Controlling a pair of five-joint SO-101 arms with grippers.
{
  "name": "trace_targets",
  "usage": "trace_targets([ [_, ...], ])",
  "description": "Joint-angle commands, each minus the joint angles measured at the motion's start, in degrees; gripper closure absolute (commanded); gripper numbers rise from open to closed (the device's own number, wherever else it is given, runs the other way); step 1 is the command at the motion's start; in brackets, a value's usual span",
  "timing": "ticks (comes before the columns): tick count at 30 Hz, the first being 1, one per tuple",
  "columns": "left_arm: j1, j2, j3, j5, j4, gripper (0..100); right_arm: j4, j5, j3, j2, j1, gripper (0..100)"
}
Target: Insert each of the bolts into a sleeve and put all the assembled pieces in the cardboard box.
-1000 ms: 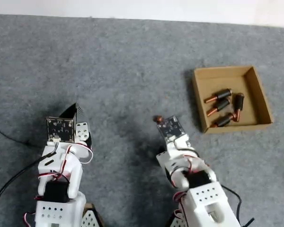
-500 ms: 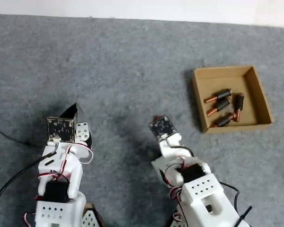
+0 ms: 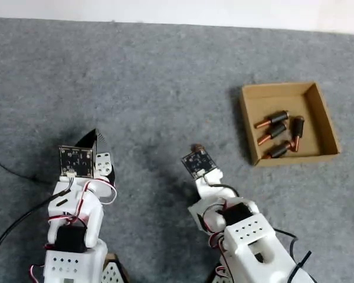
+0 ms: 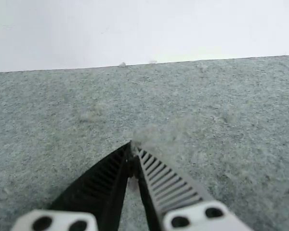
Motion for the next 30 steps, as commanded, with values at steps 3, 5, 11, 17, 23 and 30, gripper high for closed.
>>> trace_targets([
  [3, 0.75, -0.84, 1.1, 0.35, -1.49, 99, -2.24, -0.44, -3.47, 0.22, -0.13, 97.7],
  [5, 0.75, -0.84, 1.1, 0.35, -1.49, 99, -2.59, -0.44, -3.38, 0.13, 0.84, 99.5],
  [11, 0.75, -0.84, 1.19, 0.35, -1.49, 99, -2.59, -0.44, -3.38, 0.04, 5.41, 99.5],
  [17, 0.75, -0.84, 1.19, 0.35, -1.49, 99, -2.42, -0.44, -3.65, 0.04, 9.45, 99.5],
  [23, 0.75, -0.84, 1.19, 0.35, -1.49, 99, 4.0, -0.35, -9.54, 0.66, 9.45, 99.5],
  [30, 0.84, -0.84, 1.19, 0.35, -1.49, 99, 3.91, -0.26, -10.15, 1.45, 9.54, 99.5],
])
